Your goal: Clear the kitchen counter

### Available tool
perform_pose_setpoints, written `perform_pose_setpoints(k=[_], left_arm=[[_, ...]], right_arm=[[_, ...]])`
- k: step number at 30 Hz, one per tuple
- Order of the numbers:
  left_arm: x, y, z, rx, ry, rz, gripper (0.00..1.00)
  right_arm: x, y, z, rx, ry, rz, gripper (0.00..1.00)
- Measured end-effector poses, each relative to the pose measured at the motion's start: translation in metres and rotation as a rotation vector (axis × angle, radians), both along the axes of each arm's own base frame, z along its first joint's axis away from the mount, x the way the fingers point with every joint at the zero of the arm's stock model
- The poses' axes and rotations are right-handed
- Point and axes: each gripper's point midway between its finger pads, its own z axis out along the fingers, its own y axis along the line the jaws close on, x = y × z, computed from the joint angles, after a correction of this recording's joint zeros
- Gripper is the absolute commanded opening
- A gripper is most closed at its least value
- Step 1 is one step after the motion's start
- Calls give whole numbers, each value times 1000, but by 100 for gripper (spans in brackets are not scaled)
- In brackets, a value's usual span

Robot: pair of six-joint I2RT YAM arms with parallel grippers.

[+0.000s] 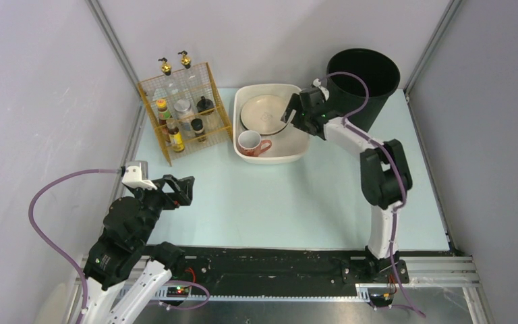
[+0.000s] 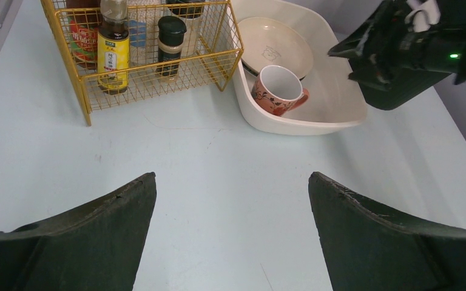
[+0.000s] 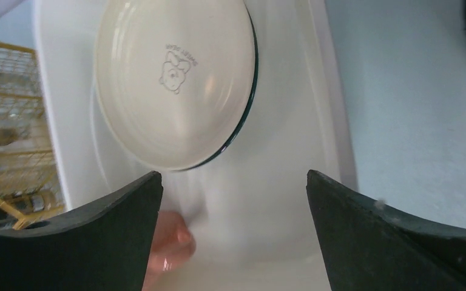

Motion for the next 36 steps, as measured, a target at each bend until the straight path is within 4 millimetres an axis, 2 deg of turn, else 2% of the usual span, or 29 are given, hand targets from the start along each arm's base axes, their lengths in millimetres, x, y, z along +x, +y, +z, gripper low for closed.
perform_pose_setpoints(k=[5, 8, 9, 11, 14, 19, 23, 32, 34, 36], left_arm=[[0, 0, 0, 0, 0, 2, 98], [0, 0, 0, 1, 0, 2, 98], [0, 0, 0, 0, 1, 2, 98], [0, 0, 0, 0, 0, 2, 98], [0, 0, 0, 0, 0, 3, 98], [0, 0, 0, 0, 0, 3, 98], [0, 0, 0, 0, 1, 3, 98], [3, -1, -4, 10, 21, 3, 98], [5, -2, -6, 16, 33, 3, 98], [7, -3, -9, 23, 46, 3, 98]], right_arm=[[-31, -11, 59, -52, -148, 39, 99], [-59, -3, 100, -99, -256, 97, 99], [-73, 6, 116, -112, -300, 140, 99], [-94, 16, 137, -127, -359, 202, 99], [-138, 31, 165, -154, -441, 311, 99], [-191, 31, 201, -212, -547, 413, 99], [-221, 18, 205, -276, -569, 436, 99], [-265, -42, 157, -372, -557, 410, 99], [-272, -49, 155, -361, -572, 404, 99], [-278, -50, 161, -339, -598, 405, 99]])
